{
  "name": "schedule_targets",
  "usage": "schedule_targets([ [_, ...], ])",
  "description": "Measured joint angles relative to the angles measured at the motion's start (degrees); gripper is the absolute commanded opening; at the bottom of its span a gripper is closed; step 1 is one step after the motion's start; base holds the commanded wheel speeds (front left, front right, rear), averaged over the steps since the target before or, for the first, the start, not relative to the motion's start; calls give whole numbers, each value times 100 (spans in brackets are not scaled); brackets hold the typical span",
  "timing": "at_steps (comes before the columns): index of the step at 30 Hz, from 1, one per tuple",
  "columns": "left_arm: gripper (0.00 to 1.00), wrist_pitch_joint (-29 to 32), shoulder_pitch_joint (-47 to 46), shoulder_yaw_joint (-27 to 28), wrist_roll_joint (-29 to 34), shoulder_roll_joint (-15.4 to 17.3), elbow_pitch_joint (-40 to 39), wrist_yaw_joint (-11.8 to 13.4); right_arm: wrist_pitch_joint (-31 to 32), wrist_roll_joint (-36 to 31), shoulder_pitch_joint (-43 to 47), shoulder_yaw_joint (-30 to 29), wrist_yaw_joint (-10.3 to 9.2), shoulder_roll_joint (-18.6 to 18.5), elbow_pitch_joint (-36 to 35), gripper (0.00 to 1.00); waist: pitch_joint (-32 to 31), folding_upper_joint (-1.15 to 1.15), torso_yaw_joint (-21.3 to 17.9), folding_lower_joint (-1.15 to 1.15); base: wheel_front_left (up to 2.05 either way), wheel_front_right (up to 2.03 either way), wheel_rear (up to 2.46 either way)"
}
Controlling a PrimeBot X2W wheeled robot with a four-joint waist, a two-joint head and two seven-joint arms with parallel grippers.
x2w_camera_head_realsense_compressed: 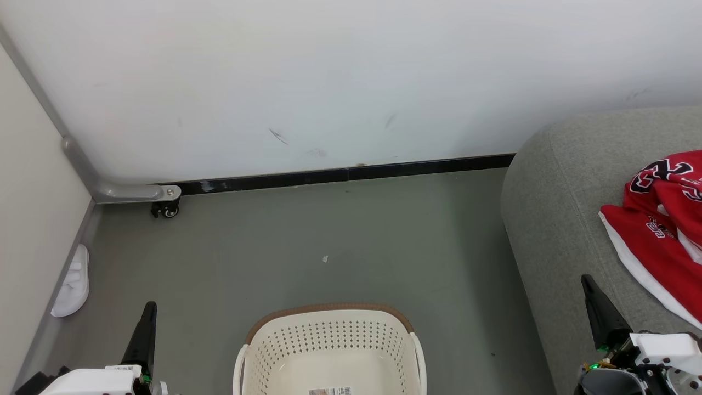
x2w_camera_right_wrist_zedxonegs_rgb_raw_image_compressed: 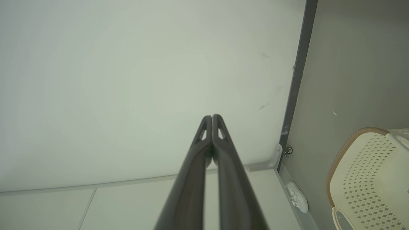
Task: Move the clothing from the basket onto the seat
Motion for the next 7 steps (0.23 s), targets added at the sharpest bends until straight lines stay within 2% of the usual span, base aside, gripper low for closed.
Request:
schedule_targets([
  [7,0,0,0,1,0,0,0,0,0,-24,0,-5,0,2,0,0,0,0,0,0,0,0,0],
])
